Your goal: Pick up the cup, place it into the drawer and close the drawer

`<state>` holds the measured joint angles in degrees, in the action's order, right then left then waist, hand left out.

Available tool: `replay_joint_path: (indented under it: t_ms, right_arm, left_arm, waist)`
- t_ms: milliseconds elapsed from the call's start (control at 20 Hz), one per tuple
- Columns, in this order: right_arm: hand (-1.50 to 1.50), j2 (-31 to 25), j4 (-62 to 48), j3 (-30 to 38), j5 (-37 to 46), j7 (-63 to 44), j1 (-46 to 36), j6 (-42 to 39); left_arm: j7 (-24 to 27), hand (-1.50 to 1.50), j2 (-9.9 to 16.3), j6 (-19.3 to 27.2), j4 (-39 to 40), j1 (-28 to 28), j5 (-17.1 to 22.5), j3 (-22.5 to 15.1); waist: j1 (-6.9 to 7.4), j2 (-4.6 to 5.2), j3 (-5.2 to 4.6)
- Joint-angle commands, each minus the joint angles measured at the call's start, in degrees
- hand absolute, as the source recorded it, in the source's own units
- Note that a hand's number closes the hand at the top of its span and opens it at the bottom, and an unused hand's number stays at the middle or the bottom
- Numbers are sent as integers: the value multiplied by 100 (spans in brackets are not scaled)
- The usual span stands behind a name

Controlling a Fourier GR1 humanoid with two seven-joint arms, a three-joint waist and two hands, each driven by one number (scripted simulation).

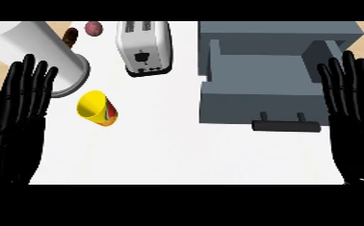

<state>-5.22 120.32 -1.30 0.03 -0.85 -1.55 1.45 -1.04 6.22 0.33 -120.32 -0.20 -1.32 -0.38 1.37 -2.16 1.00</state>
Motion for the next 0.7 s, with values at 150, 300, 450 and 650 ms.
replay_joint_path:
  t_ms: [150,300,450,650]
  right_arm:
    - [-150,-14,30,-8,-60,168,44,-109]
    - [-150,-185,-142,-370,-106,-248,152,-468]
    - [-150,-244,-389,-350,-202,-220,33,-607]
    - [-150,-368,-800,9,-416,-194,-252,-723]
  left_arm:
    - [558,-150,836,-1691,448,-134,1878,634]
    - [-167,-150,780,-2029,1115,-28,2892,568]
    - [-56,-150,1375,-2800,2081,-291,3787,1253]
    - [-308,-150,2030,-3456,3346,-948,4540,1767]
  waist:
    - [-144,228,-114]
    - [-154,290,-126]
    - [-155,287,-119]
    - [-170,251,-104]
